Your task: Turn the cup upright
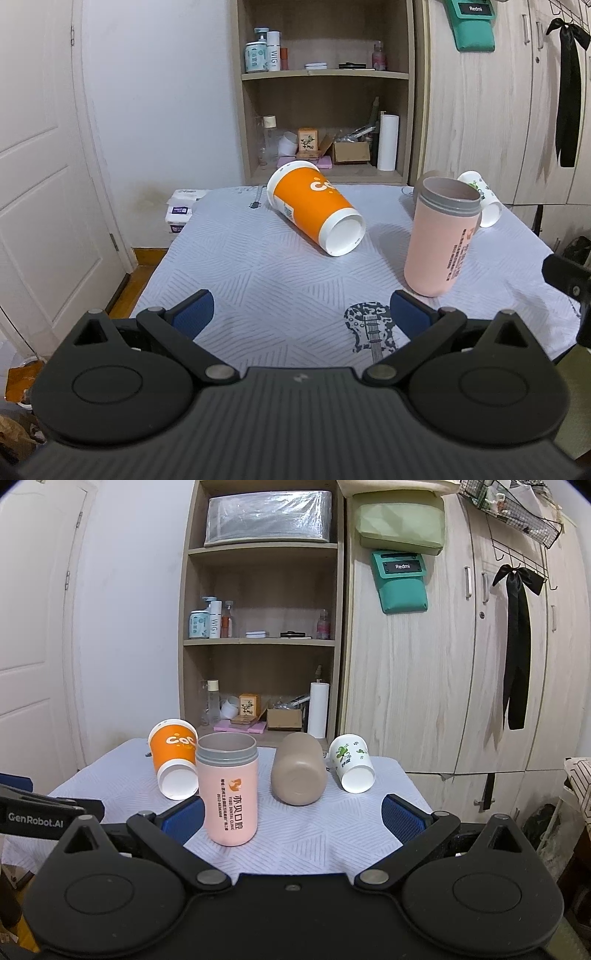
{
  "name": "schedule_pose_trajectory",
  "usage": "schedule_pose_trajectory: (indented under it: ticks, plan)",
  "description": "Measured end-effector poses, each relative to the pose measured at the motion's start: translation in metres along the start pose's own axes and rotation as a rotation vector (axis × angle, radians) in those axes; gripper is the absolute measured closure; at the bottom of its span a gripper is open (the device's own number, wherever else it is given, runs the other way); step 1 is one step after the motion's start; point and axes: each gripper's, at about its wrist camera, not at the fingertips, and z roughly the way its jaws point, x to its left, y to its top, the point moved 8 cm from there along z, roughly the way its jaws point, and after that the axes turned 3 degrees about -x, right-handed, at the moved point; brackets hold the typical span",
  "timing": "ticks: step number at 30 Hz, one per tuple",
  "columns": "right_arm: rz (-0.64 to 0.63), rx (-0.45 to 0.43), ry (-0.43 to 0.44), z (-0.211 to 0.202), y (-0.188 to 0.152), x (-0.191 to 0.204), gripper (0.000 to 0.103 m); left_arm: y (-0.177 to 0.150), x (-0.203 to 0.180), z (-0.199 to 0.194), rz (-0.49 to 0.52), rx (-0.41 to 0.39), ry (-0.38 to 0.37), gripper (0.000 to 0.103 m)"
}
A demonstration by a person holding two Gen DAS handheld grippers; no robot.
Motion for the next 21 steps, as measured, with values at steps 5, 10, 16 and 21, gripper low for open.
schedule_pose_trajectory:
  ticks: [5,10,16,21]
  plan:
    - [0.0,0.001,-0.002,0.0003,0.0002,0.0004,0.0,0.0,0.0009,0.001,0.0,0.009,0.016,0.0]
    - [0.001,0.001,-0.002,0.0003,0.0003,0.0003,0.0,0.0,-0.0004,-0.0011,0.023,-0.003,0.014,0.0]
    - [0.003,0.003,-0.002,0.0001,0.0001,0.0009,0.0,0.0018,-0.0024,-0.0049,0.042,-0.025,0.035,0.0]
    - [0.002,0.004,-0.004,-0.0003,-0.0005,0.0016,0.0,0.0026,-0.0026,-0.0067,0.055,-0.037,0.043,0.0]
